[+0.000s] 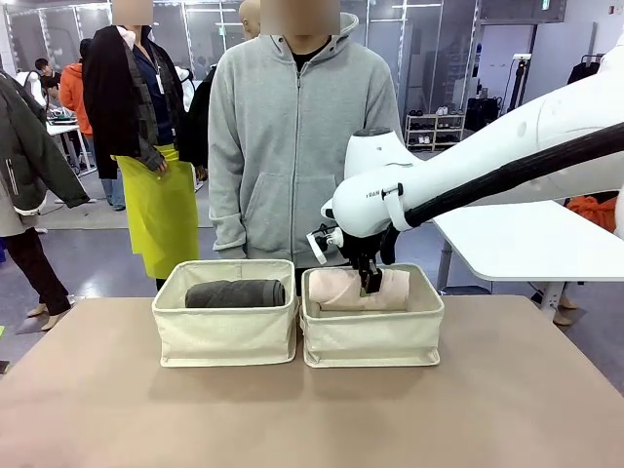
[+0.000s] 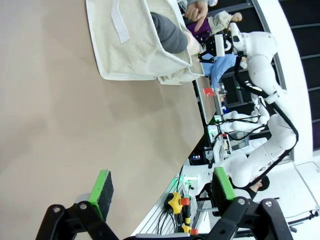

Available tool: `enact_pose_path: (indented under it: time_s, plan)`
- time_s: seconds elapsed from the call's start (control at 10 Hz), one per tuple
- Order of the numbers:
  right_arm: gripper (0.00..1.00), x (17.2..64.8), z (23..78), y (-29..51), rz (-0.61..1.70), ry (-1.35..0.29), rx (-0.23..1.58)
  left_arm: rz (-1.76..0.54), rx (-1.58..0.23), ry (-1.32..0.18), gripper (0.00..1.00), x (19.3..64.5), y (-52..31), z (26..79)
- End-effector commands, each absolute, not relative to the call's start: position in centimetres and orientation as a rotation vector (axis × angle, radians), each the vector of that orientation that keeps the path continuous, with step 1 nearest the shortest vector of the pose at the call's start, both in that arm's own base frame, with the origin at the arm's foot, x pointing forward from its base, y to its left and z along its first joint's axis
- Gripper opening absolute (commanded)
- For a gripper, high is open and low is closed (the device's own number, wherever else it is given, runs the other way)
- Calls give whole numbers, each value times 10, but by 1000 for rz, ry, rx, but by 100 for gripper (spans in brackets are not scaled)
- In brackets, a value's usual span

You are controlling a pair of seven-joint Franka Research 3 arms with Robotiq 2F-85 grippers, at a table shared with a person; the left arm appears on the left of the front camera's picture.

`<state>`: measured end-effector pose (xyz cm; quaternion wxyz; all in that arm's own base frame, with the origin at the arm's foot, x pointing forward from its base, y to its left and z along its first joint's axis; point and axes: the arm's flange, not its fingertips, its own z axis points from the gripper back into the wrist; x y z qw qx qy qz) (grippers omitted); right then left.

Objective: Divide the towels into two baskets.
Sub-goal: Pick up one hotel-folded towel from the bottom of the table and place it in the Fabric basket indicated by the person.

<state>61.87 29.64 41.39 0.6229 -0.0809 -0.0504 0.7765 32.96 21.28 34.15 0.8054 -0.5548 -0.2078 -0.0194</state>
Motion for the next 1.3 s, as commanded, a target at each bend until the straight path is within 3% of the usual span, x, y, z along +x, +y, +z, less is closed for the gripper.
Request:
enact_pose_path:
  time_s: [0.0, 0.2, 0.3, 0.4, 0.5, 1.2]
  plan:
    - [39, 628, 413, 296, 1753, -114, -209, -36, -1185, -432, 100, 326, 214, 347]
    - [45, 630, 407, 294, 1747, -104, -190, -36, -1185, -432, 100, 326, 214, 347]
    - [68, 632, 407, 292, 1739, -98, -196, -36, -1185, -432, 100, 326, 214, 347]
    - [74, 633, 407, 288, 1732, -97, -193, -36, -1185, -432, 100, 326, 214, 347]
    - [98, 631, 408, 287, 1733, -101, -192, -36, -1185, -432, 100, 326, 214, 347]
    - [100, 632, 406, 288, 1762, -108, -181, -36, -1185, -432, 100, 326, 214, 347]
